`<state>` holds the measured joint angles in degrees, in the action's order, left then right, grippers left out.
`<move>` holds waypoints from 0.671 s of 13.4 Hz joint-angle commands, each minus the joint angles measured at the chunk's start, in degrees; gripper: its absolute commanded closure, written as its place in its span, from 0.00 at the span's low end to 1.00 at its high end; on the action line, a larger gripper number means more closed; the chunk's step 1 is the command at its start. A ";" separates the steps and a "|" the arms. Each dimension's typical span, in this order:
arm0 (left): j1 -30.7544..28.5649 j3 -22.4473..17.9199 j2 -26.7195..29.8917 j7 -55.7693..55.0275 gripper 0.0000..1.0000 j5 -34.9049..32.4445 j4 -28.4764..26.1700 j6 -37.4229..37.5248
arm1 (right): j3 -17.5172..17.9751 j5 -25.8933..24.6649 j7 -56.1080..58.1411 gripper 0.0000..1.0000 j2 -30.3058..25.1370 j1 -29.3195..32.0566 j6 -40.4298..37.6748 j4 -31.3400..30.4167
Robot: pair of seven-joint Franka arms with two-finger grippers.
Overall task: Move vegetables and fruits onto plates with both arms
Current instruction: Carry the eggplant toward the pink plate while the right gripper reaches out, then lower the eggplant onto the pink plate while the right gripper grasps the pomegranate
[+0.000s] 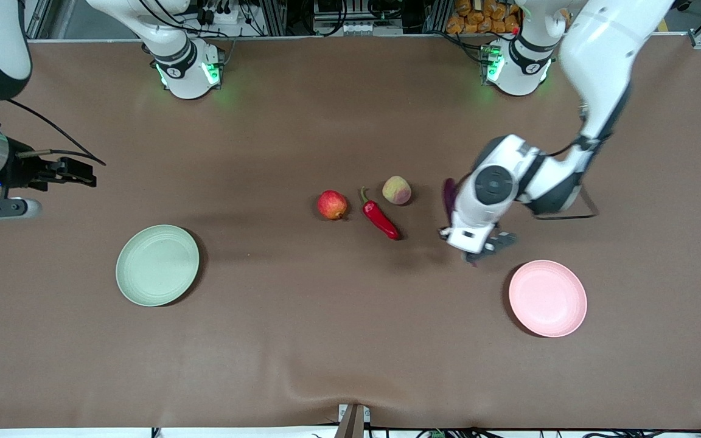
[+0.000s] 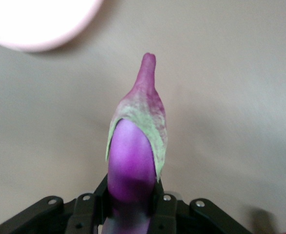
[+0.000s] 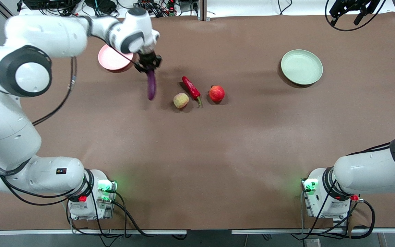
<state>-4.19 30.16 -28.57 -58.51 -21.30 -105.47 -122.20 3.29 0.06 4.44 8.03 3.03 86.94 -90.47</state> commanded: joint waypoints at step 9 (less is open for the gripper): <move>-17.34 0.07 -12.37 19.76 1.00 0.64 19.23 0.05 | 0.58 14.87 -26.48 0.00 13.05 -12.33 16.23 1.96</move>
<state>-21.33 29.53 -35.61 -38.74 -21.15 -91.49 -120.45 4.17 12.58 -17.04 17.99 -6.64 101.58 -90.34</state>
